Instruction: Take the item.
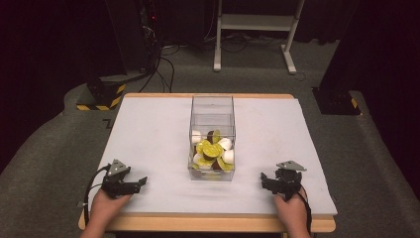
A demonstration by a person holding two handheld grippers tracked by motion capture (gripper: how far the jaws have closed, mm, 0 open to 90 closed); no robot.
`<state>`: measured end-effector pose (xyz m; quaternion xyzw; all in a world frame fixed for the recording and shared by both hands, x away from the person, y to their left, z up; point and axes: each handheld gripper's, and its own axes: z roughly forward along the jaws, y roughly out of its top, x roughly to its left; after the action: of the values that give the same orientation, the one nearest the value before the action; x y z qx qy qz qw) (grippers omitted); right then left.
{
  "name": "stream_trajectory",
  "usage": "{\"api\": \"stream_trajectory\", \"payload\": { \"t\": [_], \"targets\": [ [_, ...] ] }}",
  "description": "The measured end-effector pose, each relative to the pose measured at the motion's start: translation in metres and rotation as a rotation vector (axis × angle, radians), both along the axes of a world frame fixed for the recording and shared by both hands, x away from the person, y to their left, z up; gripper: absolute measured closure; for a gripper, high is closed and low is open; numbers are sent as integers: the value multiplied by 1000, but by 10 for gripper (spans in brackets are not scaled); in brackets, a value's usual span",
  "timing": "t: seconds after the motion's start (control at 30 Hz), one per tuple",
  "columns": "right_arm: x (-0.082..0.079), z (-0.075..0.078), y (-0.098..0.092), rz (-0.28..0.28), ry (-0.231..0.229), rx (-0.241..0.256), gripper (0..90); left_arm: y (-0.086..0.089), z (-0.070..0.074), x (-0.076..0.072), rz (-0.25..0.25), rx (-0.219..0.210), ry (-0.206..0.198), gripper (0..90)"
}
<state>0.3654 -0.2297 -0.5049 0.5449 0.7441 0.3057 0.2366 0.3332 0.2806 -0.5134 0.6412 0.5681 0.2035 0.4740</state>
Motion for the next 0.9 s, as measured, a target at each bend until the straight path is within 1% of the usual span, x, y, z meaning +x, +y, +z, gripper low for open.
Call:
{"api": "stream_trajectory", "payload": {
  "t": [0.1, 0.13, 0.17, 0.23, 0.4, 0.43, 0.53, 0.57, 0.63, 0.67, 0.7, 0.73, 0.77, 0.83, 0.87, 0.9],
  "targets": [
    [0, 0, 0, 0, 0, 0, 128, -2, 1, -2, -8, -6, -4, 199],
    [0, 0, 0, 0, 0, 0, 127, -3, 2, -3, -24, 7, -8, 199],
    [0, 0, 0, 0, 0, 0, 127, -4, 2, -3, -30, 5, -11, 199],
    [0, 0, 0, 0, 0, 0, 127, -7, 4, -5, -28, -14, -26, 199],
    [0, 0, 0, 1, 0, 0, 127, -12, 9, -8, -48, -20, -51, 204],
    [0, 0, 0, 1, 0, 0, 128, -13, 10, -8, -52, -29, -56, 205],
    [0, 0, 0, 1, -1, 0, 127, -14, 11, -10, -55, -37, -58, 215],
    [0, 0, 0, 1, -1, 0, 127, -15, 12, -10, -66, -34, -59, 220],
    [0, 0, 0, 1, -1, 0, 127, -17, 14, -11, -74, -51, -67, 222],
    [0, 0, 0, 1, -1, 0, 128, -18, 15, -11, -83, -47, -64, 223],
    [0, 0, 0, 1, -1, 0, 127, -21, 15, -11, -75, -71, -72, 223],
    [0, 0, 0, 1, -1, 0, 128, -22, 15, -11, -80, -74, -68, 223],
    [0, 0, 0, 0, 0, 0, 127, -23, 16, -11, -81, -79, -74, 223],
    [0, 0, 0, 1, -1, 0, 127, -24, 17, -11, -96, -77, -72, 219],
    [0, 0, 0, 1, -1, 0, 127, -26, 17, -11, -99, -77, -74, 219],
    [0, 0, 0, 1, -1, 0, 127, -28, 17, -11, -94, -85, -76, 219]
  ]
}}
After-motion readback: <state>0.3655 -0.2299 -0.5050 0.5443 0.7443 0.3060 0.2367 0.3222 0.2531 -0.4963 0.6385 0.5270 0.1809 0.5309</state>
